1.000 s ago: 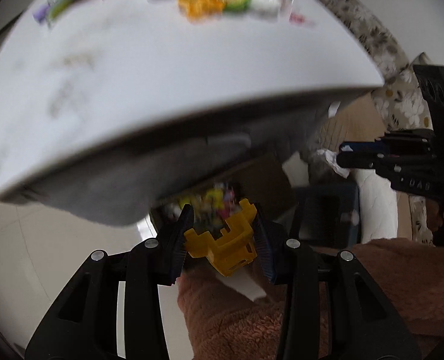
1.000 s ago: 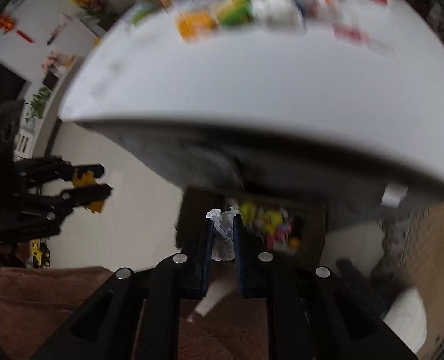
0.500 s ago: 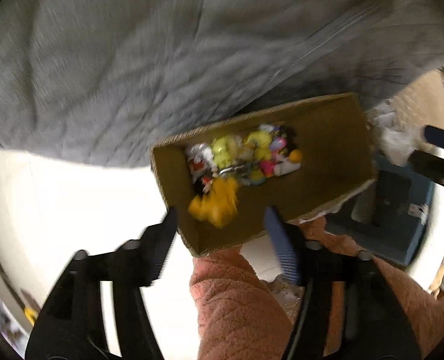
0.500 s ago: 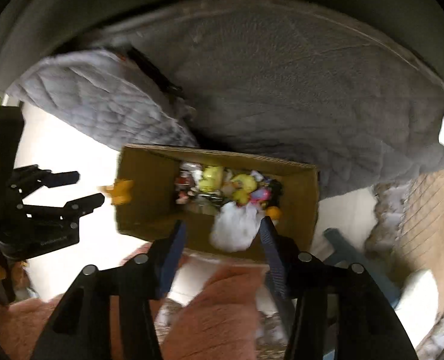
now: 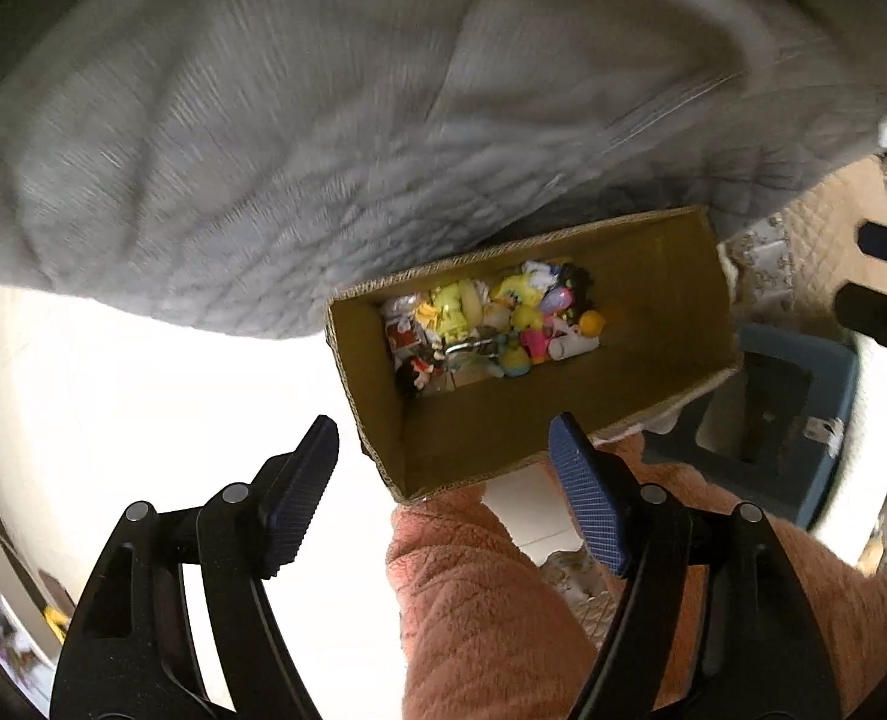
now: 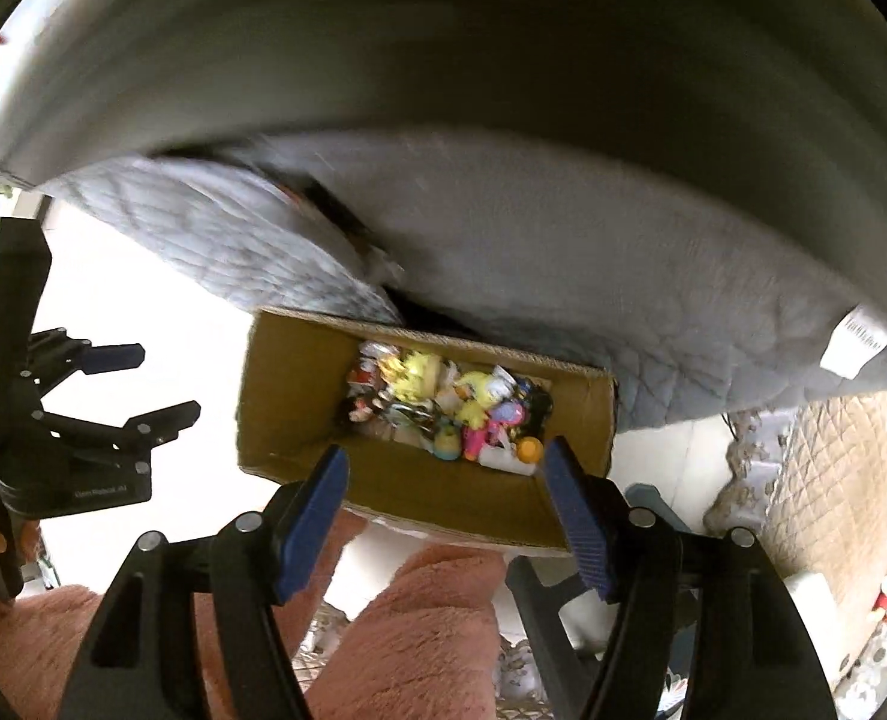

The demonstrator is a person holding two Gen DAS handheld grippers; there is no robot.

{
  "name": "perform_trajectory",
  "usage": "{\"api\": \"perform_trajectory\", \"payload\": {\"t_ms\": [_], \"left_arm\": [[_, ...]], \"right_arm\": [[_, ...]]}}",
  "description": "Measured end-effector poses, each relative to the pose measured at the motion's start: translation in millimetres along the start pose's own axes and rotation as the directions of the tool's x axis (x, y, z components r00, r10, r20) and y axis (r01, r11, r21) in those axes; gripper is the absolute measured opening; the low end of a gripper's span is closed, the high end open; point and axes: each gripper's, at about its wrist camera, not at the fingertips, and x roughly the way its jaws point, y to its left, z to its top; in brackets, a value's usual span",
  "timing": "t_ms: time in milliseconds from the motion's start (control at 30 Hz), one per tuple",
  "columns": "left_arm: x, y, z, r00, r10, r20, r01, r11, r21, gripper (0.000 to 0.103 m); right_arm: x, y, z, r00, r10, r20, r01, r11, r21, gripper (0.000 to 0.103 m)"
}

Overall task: Collect trash
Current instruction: 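Carry both items over the cardboard box and open both tools, then grasp a yellow plastic piece with the left tool while the right tool grasps the yellow snack bag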

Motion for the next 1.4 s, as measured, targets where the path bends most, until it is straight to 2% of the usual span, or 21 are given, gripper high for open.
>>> {"api": "perform_trajectory", "payload": {"t_ms": [67,200,267,367,433,533,667,733,900,933,1000,1100,1233,1333,1400], "left_arm": [[-34.2,-1.4,-3.3,0.999,-0.008,0.043,0.006,0.999,0.037,0.071],[-103.9,-0.6,-5.3,0.989,-0.026,0.143,0.015,0.997,0.074,0.072],[-134.2,1.2,-1.8,0.979,-0.022,0.201,0.008,0.998,0.068,0.079],[-175.8,2.8,20.6,0.947,-0.012,0.32,-0.005,0.999,0.051,0.08],[-186.1,4.6,41.2,0.931,-0.016,0.365,0.006,1.0,0.029,0.08],[-189.3,0.8,75.0,0.918,-0.028,0.396,0.022,1.0,0.021,0.08],[-193.7,-13.7,121.3,0.893,-0.029,0.449,-0.016,0.995,0.096,0.08],[-187.9,-16.3,145.6,0.898,-0.008,0.439,-0.044,0.993,0.109,0.08],[-175.1,-14.6,177.0,0.91,-0.019,0.415,-0.039,0.991,0.131,0.078],[-175.8,-16.4,176.2,0.903,-0.024,0.428,-0.044,0.988,0.148,0.066],[-178.4,-20.1,172.2,0.898,-0.019,0.439,-0.065,0.982,0.176,0.051],[-179.5,-11.4,161.6,0.904,-0.089,0.418,0.014,0.984,0.18,0.051],[-184.7,6.6,129.9,0.906,-0.089,0.413,0.033,0.99,0.141,0.051],[-191.1,22.2,95.9,0.9,-0.103,0.423,0.063,0.992,0.106,0.051],[-191.6,30.9,77.8,0.901,-0.104,0.422,0.079,0.994,0.078,0.051]], "right_arm": [[-23.4,5.7,2.7,0.999,0.02,0.035,-0.02,1.0,-0.021,0.067],[-79.7,10.8,8.1,0.989,0.04,0.141,-0.035,0.999,-0.038,0.074],[-100.6,10.6,10.6,0.982,0.045,0.182,-0.041,0.999,-0.028,0.074],[-130.3,8.0,13.4,0.967,0.028,0.254,-0.032,0.999,0.012,0.075],[-144.9,5.2,16.1,0.955,0.029,0.295,-0.045,0.998,0.048,0.076],[-159.0,5.1,17.5,0.941,0.017,0.338,-0.05,0.995,0.089,0.077],[-167.7,7.1,14.6,0.931,-0.002,0.364,-0.041,0.993,0.11,0.077],[-169.2,7.6,11.2,0.93,-0.019,0.368,-0.024,0.993,0.113,0.077],[-169.1,-1.1,4.8,0.928,-0.034,0.371,-0.022,0.989,0.146,0.077],[-168.4,-2.0,3.6,0.929,-0.035,0.369,-0.022,0.988,0.15,0.077],[-167.5,-3.4,3.4,0.929,-0.035,0.368,-0.024,0.988,0.156,0.077],[-167.9,-3.7,7.1,0.927,-0.03,0.375,-0.032,0.987,0.159,0.076],[-173.4,-0.4,26.4,0.916,-0.019,0.401,-0.037,0.99,0.132,0.077],[-180.5,12.4,61.4,0.899,-0.039,0.437,0.007,0.997,0.073,0.077],[-181.1,29.0,97.4,0.887,-0.065,0.457,0.07,0.998,0.006,0.081]]}}
